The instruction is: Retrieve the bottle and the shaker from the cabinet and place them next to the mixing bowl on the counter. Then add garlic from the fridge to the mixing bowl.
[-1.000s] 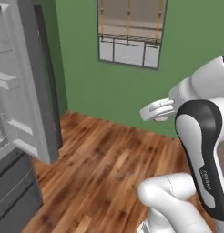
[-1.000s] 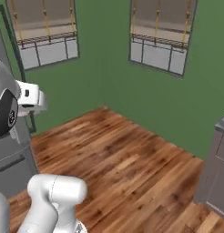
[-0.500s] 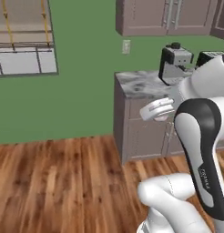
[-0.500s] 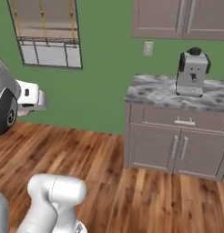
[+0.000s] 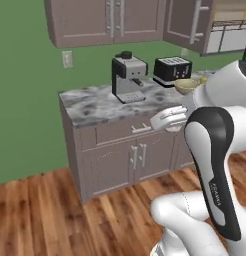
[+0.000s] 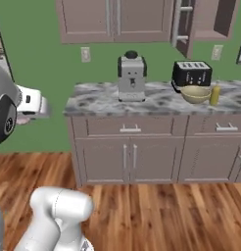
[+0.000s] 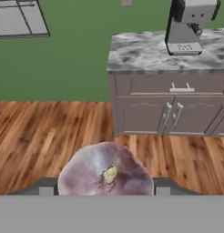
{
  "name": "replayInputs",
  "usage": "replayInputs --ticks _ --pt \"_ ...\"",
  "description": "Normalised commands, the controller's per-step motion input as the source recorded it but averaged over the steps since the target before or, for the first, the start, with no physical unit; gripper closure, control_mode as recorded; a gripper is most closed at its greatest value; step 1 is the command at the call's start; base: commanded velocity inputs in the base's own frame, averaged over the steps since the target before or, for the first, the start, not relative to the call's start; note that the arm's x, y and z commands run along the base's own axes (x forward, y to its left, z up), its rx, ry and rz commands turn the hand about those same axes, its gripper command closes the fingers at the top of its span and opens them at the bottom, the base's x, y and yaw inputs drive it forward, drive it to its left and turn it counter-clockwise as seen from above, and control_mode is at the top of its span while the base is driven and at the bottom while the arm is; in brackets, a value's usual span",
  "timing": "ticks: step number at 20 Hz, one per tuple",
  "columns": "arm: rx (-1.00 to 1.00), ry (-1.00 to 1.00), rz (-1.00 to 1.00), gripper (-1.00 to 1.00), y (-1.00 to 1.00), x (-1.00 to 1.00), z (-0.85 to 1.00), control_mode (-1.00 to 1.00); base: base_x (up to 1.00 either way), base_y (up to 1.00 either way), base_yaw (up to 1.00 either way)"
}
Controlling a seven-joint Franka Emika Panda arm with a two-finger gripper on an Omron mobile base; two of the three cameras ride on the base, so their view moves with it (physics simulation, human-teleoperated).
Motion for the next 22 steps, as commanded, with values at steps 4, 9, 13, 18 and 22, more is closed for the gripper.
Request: replayInputs --ticks 4,9,13,18,22 --pt "0.00 0.00 0.00 1.00 0.00 0.00 0.00 1.00 1.00 -0.98 0.08" --pt "0.00 0.00 0.00 1.00 0.00 0.00 0.00 1.00 0.85 -0.99 0.25" --pt "0.00 0.00 0.00 1.00 0.00 0.00 0.00 1.00 0.24 -1.00 0.02" --pt "0.00 0.00 0.00 1.00 0.00 0.00 0.00 1.00 0.03 -1.00 0.03" --pt "0.00 0.00 0.00 1.00 0.00 0.00 0.00 1.00 0.23 -1.00 0.21"
